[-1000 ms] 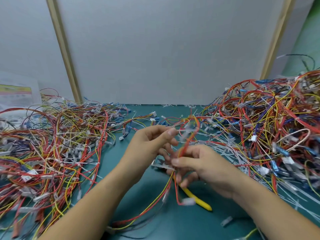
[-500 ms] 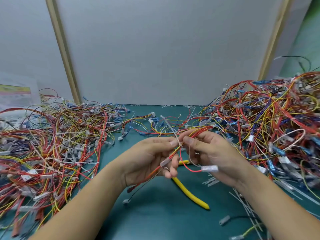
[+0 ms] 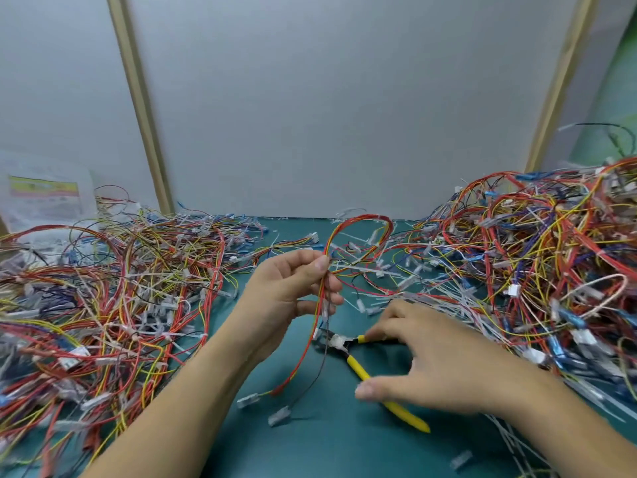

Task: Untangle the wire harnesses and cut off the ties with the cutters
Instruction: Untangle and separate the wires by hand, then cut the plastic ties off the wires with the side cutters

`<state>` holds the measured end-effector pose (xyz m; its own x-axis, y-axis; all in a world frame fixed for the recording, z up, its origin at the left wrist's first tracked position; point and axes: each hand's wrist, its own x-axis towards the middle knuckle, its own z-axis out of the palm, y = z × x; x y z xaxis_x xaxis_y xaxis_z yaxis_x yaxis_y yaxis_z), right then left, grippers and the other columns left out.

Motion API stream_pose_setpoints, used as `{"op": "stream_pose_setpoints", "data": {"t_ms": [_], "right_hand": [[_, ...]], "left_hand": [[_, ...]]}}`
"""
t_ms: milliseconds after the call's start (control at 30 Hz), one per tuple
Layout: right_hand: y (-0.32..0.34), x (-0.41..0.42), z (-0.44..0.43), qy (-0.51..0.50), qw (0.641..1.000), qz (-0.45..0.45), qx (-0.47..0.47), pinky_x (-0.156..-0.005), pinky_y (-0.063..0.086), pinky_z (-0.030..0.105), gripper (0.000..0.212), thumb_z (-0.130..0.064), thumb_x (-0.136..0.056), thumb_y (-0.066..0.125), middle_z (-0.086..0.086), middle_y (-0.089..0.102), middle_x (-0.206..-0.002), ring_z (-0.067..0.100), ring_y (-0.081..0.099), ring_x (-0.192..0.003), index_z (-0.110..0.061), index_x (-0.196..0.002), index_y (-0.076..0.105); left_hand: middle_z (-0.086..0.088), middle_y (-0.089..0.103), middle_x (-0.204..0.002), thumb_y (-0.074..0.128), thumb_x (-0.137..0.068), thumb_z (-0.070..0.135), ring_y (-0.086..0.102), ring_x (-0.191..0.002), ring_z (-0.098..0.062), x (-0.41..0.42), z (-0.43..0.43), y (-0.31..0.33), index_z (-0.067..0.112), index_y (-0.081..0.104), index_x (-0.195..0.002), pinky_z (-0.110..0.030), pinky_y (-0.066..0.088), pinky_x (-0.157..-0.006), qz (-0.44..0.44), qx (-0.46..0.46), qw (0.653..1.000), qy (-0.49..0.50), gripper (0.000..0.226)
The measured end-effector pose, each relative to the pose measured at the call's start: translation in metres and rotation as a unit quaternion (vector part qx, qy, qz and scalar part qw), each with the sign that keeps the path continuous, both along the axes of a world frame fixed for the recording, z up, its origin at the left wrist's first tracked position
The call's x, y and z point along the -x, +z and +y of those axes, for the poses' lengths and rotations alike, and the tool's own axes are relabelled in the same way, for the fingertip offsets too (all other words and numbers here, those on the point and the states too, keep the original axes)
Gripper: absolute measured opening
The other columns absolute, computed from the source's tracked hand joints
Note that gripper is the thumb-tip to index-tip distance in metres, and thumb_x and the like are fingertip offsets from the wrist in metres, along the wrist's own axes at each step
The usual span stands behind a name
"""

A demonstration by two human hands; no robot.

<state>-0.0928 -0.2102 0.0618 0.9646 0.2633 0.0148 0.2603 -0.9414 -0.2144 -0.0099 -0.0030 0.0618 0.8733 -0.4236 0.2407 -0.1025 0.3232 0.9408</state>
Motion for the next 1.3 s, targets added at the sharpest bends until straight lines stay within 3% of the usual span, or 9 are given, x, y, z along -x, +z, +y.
{"op": "stream_pose_setpoints", "data": {"t_ms": [200, 400, 467, 600, 700, 833, 967, 1133, 1300], "right_hand": [[-0.003, 0.004, 0.006, 0.012, 0.992, -0.035, 0.121, -0.108, 0.031, 0.036, 0.098, -0.094, -0.064, 0.033, -0.015, 0.041, -0.131, 0.013, 0.036, -0.125, -0.038, -0.145, 0.035], [-0.009, 0.007, 0.010, 0.020, 0.985, -0.106, 0.136, -0.106, 0.024, 0.030, 0.064, -0.070, -0.076, 0.027, -0.012, 0.048, -0.112, 0.013, 0.036, -0.113, -0.032, -0.120, 0.054], [-0.007, 0.006, 0.006, 0.037, 0.984, -0.124, 0.120, -0.108, 0.017, 0.025, 0.059, -0.064, -0.078, 0.024, -0.014, 0.049, -0.111, 0.009, 0.037, -0.113, -0.034, -0.120, 0.054], [0.001, 0.008, -0.008, 0.081, 0.992, -0.099, 0.010, -0.099, 0.024, 0.016, 0.049, -0.058, -0.081, 0.027, -0.023, 0.050, -0.103, -0.002, 0.040, -0.105, -0.038, -0.115, 0.058], [0.004, 0.005, -0.016, 0.093, 0.977, -0.026, -0.189, -0.085, 0.038, 0.015, 0.043, -0.052, -0.081, 0.037, -0.019, 0.059, -0.101, 0.004, 0.055, -0.102, -0.037, -0.110, 0.066], [0.005, 0.002, -0.020, 0.068, 0.914, 0.093, -0.389, -0.087, 0.053, 0.028, 0.050, -0.055, -0.074, 0.045, -0.001, 0.072, -0.095, 0.016, 0.069, -0.095, -0.033, -0.110, 0.072], [0.012, 0.009, -0.024, 0.075, 0.896, 0.137, -0.416, -0.082, 0.053, 0.021, 0.040, -0.062, -0.080, 0.058, 0.010, 0.074, -0.090, 0.020, 0.072, -0.091, -0.030, -0.101, 0.071], [0.032, 0.014, -0.043, 0.089, 0.902, 0.214, -0.363, -0.087, 0.050, 0.023, 0.052, -0.065, -0.080, 0.064, 0.011, 0.072, -0.093, 0.024, 0.070, -0.092, -0.024, -0.112, 0.070], [0.034, 0.010, -0.052, 0.093, 0.860, 0.198, -0.461, -0.078, 0.055, 0.034, 0.060, -0.060, -0.085, 0.067, 0.019, 0.071, -0.096, 0.027, 0.067, -0.081, -0.007, -0.114, 0.070]], "left_hand": [[-0.006, 0.069, -0.072, 0.063, -0.086, 0.024, 0.066, -0.066, -0.017, 0.000, -0.002, -0.005, 0.008, 0.062, -0.095, -0.032, 0.056, -0.058, -0.083, -0.043, 0.992, 0.091, 0.019], [-0.005, 0.067, -0.093, 0.060, -0.088, 0.019, 0.061, -0.089, -0.016, -0.003, -0.005, -0.008, 0.009, 0.063, -0.094, -0.030, 0.050, -0.079, -0.079, 0.000, 0.993, 0.092, 0.012], [-0.007, 0.070, -0.093, 0.058, -0.086, 0.021, 0.064, -0.087, -0.017, -0.003, -0.006, -0.007, 0.007, 0.061, -0.095, -0.028, 0.051, -0.075, -0.065, 0.028, 0.994, 0.081, 0.017], [-0.005, 0.058, -0.069, 0.053, -0.096, 0.012, 0.046, -0.047, -0.009, -0.002, -0.006, -0.002, 0.008, 0.057, -0.090, -0.019, 0.037, -0.041, -0.029, 0.069, 0.988, 0.131, 0.009], [-0.003, 0.042, -0.064, 0.047, -0.102, 0.008, 0.032, -0.047, -0.007, -0.004, -0.005, -0.001, 0.011, 0.056, -0.090, -0.019, 0.023, -0.041, -0.015, 0.053, 0.980, 0.191, 0.016], [0.004, 0.035, -0.056, 0.039, -0.099, -0.002, 0.023, -0.048, -0.010, -0.004, -0.008, -0.002, 0.006, 0.059, -0.095, -0.023, 0.014, -0.044, -0.009, 0.026, 0.976, 0.214, 0.022], [0.002, 0.035, -0.057, 0.036, -0.095, -0.007, 0.024, -0.048, -0.014, -0.005, -0.009, -0.001, 0.000, 0.060, -0.102, -0.024, 0.019, -0.042, -0.020, 0.012, 0.975, 0.222, 0.026], [0.001, 0.049, -0.064, 0.043, -0.101, -0.002, 0.046, -0.051, -0.012, -0.001, -0.007, 0.000, 0.004, 0.066, -0.111, -0.030, 0.045, -0.048, -0.088, -0.058, 0.967, 0.231, 0.026], [0.012, 0.040, -0.048, 0.044, -0.099, 0.000, 0.030, -0.042, -0.010, 0.002, -0.008, -0.003, 0.013, 0.071, -0.104, -0.017, 0.025, -0.039, -0.074, -0.091, 0.975, 0.188, 0.030]]}}
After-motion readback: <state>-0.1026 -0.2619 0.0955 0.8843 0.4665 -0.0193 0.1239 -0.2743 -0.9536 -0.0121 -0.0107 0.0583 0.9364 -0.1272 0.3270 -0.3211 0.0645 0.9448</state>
